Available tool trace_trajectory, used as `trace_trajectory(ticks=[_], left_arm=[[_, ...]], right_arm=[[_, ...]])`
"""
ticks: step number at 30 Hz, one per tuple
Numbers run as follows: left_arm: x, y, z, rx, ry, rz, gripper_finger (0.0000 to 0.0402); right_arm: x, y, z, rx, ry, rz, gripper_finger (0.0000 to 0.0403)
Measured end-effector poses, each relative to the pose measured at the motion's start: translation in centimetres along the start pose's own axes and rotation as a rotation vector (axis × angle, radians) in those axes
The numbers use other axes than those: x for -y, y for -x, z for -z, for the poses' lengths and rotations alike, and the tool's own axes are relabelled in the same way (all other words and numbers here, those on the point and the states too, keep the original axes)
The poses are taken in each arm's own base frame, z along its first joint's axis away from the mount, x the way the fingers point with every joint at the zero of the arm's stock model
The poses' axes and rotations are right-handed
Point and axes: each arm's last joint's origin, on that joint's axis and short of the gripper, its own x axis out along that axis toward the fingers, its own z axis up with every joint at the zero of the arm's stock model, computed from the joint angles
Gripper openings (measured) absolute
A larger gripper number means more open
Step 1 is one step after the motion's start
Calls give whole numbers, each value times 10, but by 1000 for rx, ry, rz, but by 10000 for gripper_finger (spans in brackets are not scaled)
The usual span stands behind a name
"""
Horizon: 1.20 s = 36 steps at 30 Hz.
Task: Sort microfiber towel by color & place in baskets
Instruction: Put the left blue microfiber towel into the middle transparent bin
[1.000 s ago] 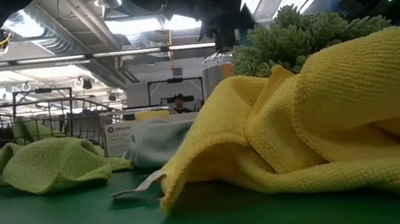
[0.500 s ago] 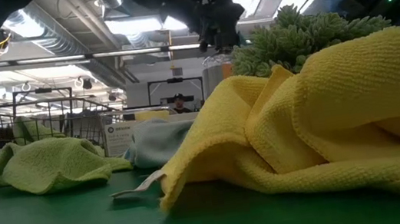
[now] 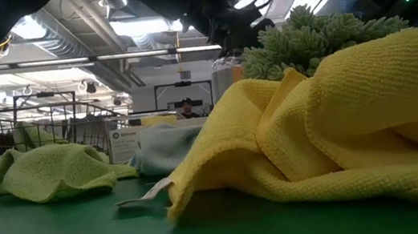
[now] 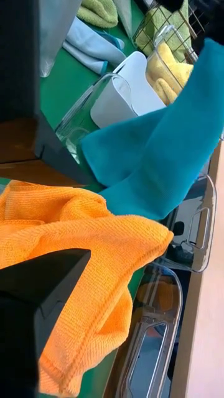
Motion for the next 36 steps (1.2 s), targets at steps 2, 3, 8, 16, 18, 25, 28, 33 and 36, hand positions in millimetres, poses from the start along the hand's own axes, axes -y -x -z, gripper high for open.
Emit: trace_trajectory(ticks=[2, 3, 8, 16, 18, 25, 28, 33, 36], left_arm=[[-2, 0, 0, 0, 3, 0, 23], [-3, -1, 0, 0, 4, 1, 32], [-2, 0, 0, -1, 3, -1, 85], [-8, 7, -11, 14, 8, -13, 131], [-11, 11, -18, 19, 10, -16, 131], [-16, 28, -35, -32, 6, -2, 132], [-19, 31, -32, -93, 45, 44, 132], [-20, 32, -22, -194, 192, 164, 132], [-19, 33, -19, -230, 252, 208, 132]], right_arm=[[0, 0, 0, 0, 0, 0, 172], [0, 0, 0, 0, 0, 0, 172], [0, 0, 0, 0, 0, 0, 172], [0, 0, 0, 0, 0, 0, 172], [0, 0, 0, 0, 0, 0, 172], [0, 0, 0, 1, 0, 0, 172], [0, 0, 0, 0, 0, 0, 172], [0, 0, 0, 0, 0, 0, 172], [0, 0, 0, 1, 0, 0, 172]])
